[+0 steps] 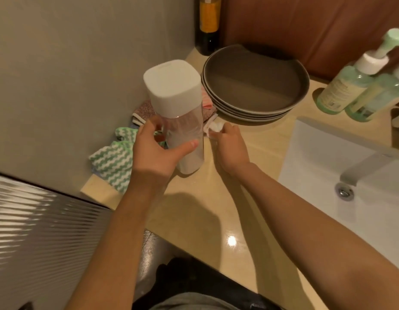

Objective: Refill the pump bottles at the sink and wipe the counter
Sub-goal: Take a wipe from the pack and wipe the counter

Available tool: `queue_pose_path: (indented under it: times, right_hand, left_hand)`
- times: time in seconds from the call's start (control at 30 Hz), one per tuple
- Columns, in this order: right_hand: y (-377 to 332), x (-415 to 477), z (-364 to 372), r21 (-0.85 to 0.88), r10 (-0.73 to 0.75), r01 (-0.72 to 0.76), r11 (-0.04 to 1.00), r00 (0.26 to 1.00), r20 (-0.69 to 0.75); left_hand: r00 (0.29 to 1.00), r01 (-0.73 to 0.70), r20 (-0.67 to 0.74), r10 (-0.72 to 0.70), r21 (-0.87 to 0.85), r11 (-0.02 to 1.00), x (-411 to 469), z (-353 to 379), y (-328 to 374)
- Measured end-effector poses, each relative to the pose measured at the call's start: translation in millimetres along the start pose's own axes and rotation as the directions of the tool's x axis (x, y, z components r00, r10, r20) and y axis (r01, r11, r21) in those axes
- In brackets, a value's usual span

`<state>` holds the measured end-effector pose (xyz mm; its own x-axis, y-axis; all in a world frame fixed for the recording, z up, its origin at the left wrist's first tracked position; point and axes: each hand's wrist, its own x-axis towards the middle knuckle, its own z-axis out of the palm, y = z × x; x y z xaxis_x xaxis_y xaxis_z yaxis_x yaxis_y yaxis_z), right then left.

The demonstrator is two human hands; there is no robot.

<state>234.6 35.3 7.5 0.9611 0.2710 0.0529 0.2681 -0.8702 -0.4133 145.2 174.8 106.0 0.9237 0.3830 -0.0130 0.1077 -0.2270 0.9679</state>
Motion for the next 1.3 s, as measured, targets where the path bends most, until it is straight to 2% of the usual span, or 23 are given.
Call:
queue_pose_path:
  times: [0.1,0.23,0.37,0.53,0.63,0.73,0.87,0.93,1.0,1.1,1.3]
  right_hand:
    - [-7.6,-21.5,7.5,-0.069,-0.107,0.106,0.992,0.994,-0.017]
    - [-7.1,-61.1,9.4,0.017,-0.217,0.219,0.976,0.973,-0.078]
    - [8.0,-103.5,2.7,0.095,-0.290,0.289,0.953,0.957,-0.009]
    - [56.1,-129.6,-21.7,0.105,-0.430,0.422,0.901,0.899,0.083]
    - [85.3,-124.7,-40.9,0.098,-0.360,0.351,0.931,0.927,0.101]
    - [107.1,-109.7,-51.0,0.044,-0.233,0.230,0.972,0.971,0.056]
    - [108.4,-91.2,-42.6,0.054,-0.045,0.052,0.997,0.991,-0.130]
    - [93.6,-88.7,-30.2,0.093,0.083,-0.062,0.994,0.967,-0.242]
    - [72.4,-92.3,-18.0,0.130,0.145,-0.109,0.985,0.941,-0.305]
    - [46.0,-110.7,-2.7,0.137,0.111,-0.073,0.988,0.950,-0.293]
    - [30.7,-171.9,6.2,0.163,-0.011,0.038,0.986,0.986,-0.166]
  left_hand:
    - [1.000,-0.004,-0.010,0.004,0.025,1.000,1.5,-0.5,-1.0]
    - [1.000,-0.023,-0.009,0.023,0.066,0.998,5.0,1.0,0.7]
    - [0.999,-0.029,0.021,0.028,0.064,0.998,9.6,6.9,0.9]
    - [0.998,-0.011,0.061,0.007,0.067,0.998,13.7,18.8,-2.1]
    - [0.996,-0.016,0.091,0.011,0.052,0.999,16.7,27.8,-1.7]
    - [0.990,-0.025,0.142,0.021,0.029,0.999,20.0,39.1,-0.6]
    - [0.981,-0.031,0.192,0.023,0.037,0.999,26.4,49.5,-6.9]
    - [0.975,-0.048,0.218,0.032,0.067,0.997,29.0,54.7,-8.3]
    - [0.970,-0.068,0.237,0.049,0.075,0.995,30.1,58.2,-9.2]
    - [0.964,-0.068,0.262,0.052,0.052,0.996,29.8,62.0,-9.2]
    - [0.961,-0.072,0.270,0.066,0.010,0.997,34.6,69.6,-11.2]
